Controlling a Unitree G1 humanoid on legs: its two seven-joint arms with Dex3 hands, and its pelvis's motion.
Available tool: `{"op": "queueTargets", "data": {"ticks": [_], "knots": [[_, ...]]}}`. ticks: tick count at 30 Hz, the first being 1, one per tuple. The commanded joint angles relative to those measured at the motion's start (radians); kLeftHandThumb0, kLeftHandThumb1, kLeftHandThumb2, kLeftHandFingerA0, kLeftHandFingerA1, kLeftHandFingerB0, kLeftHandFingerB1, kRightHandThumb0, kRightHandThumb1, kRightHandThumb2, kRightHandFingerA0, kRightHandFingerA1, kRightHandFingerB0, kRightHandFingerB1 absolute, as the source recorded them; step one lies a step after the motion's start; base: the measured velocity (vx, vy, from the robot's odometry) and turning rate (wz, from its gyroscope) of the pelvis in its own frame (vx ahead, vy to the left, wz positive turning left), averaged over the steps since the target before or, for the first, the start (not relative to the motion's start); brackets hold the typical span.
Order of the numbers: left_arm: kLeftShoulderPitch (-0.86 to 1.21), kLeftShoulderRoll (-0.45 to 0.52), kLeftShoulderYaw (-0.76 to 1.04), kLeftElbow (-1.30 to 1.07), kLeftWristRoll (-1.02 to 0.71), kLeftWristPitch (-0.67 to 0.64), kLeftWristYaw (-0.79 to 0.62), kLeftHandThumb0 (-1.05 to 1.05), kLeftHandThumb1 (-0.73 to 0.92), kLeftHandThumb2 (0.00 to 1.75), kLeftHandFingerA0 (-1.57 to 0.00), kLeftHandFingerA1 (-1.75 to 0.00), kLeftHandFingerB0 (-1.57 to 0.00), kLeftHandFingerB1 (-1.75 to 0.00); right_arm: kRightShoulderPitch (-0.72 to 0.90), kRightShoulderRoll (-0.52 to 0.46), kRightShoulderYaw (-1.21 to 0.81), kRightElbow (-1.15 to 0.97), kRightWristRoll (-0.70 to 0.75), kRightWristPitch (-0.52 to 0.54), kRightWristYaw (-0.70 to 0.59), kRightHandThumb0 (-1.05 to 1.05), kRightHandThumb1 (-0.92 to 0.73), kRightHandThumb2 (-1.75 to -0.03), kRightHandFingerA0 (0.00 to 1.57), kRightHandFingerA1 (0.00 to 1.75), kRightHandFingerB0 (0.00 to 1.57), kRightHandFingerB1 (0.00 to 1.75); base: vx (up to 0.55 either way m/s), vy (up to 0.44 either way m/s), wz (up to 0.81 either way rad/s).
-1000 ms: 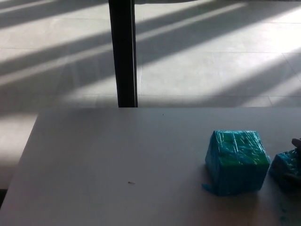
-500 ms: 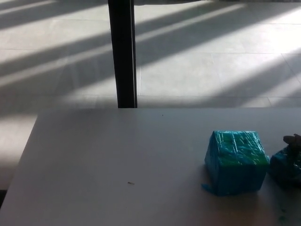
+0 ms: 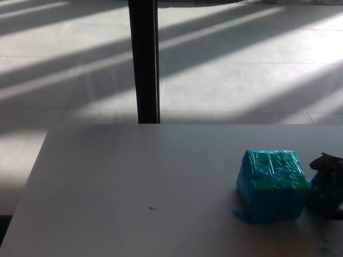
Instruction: The robot uses its right hand to pick up the small cube kept on the middle on the desk and place it on the bigger cube kept next to it
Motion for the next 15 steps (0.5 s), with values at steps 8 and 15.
{"op": "queueTargets", "data": {"ticks": [8, 15], "knots": [[0.031, 0.019, 0.02, -0.003, -0.03, 0.004, -0.015, -0.73, 0.79, 0.63, -0.4, -0.6, -0.4, -0.46, 0.02, -0.039, -0.021, 0.093, -0.032, -0.105, -0.005, -0.26, -0.73, -0.77, 0.76, 1.67, 0.68, 1.33, 0.0, 0.0, 0.0], [0.028, 0.019, 0.018, -0.003, -0.029, 0.008, 0.0, -0.73, 0.78, 0.63, -0.45, -0.63, -0.45, -0.48, -0.002, -0.054, -0.05, 0.069, -0.031, -0.132, -0.023, -0.22, -0.68, -0.89, 0.79, 1.67, 0.72, 1.43, 0.0, 0.0, 0.0]]}}
